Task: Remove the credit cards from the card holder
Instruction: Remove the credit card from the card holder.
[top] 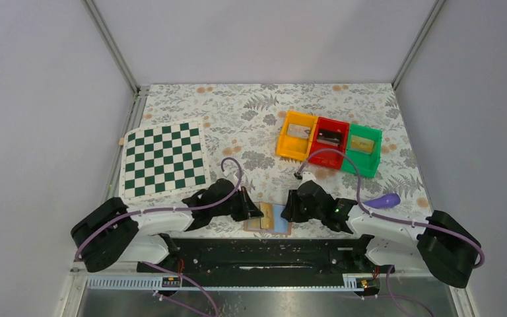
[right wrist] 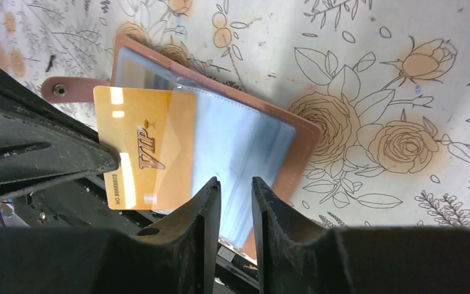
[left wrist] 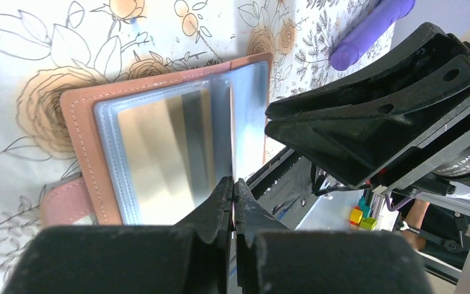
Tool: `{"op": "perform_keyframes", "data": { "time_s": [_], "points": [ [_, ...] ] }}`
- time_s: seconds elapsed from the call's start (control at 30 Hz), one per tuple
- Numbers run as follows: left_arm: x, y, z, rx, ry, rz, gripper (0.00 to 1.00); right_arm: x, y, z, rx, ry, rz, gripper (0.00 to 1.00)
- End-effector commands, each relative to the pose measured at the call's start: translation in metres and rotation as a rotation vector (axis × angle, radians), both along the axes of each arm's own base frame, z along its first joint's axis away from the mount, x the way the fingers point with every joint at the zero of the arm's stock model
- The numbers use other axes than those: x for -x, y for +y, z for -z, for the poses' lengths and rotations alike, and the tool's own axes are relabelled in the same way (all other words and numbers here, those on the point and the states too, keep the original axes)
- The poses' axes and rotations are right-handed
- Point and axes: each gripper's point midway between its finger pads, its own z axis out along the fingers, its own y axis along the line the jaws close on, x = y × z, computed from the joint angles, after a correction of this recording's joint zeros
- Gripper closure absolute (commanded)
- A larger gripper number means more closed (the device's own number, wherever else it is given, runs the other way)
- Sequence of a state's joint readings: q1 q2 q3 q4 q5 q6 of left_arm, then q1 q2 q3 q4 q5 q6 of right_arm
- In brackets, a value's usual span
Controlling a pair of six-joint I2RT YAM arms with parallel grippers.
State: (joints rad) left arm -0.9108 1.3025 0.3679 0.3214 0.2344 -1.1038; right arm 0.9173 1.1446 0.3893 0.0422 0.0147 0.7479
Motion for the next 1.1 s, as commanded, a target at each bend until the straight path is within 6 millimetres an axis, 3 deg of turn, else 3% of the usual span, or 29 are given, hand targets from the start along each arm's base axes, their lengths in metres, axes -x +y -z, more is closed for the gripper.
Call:
{"op": "perform_keyframes", "data": {
  "time_s": [0.0, 0.13, 0.3, 0.43, 0.5, 0.8, 1.07],
  "points": [
    [-0.002, 0.009, -0.016, 0.004, -0.045, -0.005, 1.00, -0.010, 0.003, -0.028, -0.035, -0.092, -0.047, 0.66],
    [0.003, 0.018, -0.024, 0.001, -0.078, 0.020, 1.00, -0.012, 0.017, -0.067, -0.116, -0.182, -0.151, 0.59],
    [0.009, 0.028, -0.042, 0.004, -0.181, 0.074, 1.00, -0.001, 0.026, -0.110, -0.190, -0.237, -0.321, 0.48],
    [-0.008, 0.063, -0.042, -0.184, -0.254, -0.036, 1.00, 0.001, 0.029, -0.128, -0.219, -0.251, -0.371, 0.47],
    [-0.010, 0.069, -0.051, -0.208, -0.303, -0.020, 1.00, 0.004, 0.033, -0.133, -0.237, -0.251, -0.403, 0.47],
    [0.028, 0.041, -0.113, 0.041, -0.493, 0.293, 1.00, 0.016, 0.048, -0.161, -0.334, -0.230, -0.591, 0.36],
    [0.050, 0.031, -0.124, 0.125, -0.479, 0.432, 1.00, 0.023, 0.063, -0.168, -0.394, -0.169, -0.744, 0.31]
  ]
}}
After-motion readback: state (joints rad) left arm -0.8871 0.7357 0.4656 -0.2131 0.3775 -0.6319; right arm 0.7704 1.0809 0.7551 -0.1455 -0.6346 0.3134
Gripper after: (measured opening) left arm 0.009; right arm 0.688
